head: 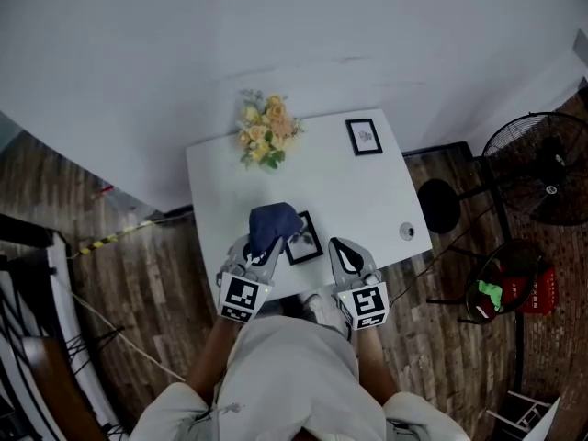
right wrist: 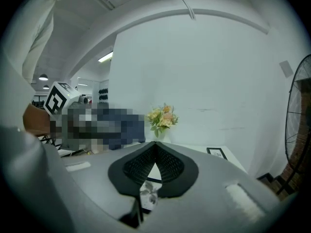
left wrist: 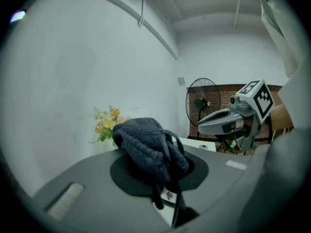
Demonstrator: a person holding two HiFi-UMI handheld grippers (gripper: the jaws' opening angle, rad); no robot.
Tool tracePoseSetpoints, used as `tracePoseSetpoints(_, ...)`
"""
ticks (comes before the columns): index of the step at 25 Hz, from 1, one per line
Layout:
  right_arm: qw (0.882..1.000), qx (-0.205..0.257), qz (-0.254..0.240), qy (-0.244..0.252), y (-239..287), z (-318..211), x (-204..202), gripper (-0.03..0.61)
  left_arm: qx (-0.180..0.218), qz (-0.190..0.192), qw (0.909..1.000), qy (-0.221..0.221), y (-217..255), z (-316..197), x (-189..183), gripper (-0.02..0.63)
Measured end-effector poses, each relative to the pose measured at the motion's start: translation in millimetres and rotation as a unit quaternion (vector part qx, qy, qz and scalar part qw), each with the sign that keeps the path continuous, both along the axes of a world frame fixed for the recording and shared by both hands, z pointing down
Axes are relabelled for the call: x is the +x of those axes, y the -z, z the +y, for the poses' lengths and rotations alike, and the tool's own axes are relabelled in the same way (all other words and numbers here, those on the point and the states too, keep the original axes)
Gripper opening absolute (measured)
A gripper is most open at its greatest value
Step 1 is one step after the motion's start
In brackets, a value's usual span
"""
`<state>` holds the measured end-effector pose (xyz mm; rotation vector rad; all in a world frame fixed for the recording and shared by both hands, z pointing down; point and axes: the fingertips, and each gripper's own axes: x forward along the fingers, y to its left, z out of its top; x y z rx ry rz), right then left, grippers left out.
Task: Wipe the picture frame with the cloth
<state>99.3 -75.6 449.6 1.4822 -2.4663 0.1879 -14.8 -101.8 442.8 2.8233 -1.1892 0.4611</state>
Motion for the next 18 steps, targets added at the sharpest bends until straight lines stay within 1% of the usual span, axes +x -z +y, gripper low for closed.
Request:
tracePoseSetpoints(8,1.0,0.01,-0.003,0.005,7,-10,2,0.003,0.012,0.003,0.9999,0.0,7,-10,6,0.087)
tracePoseSetpoints(18,1.0,0.015,0.004,-0.005,13,-27,0,0.003,0.019,0.013,0.9996,-0.016,9,-28,10,0.087)
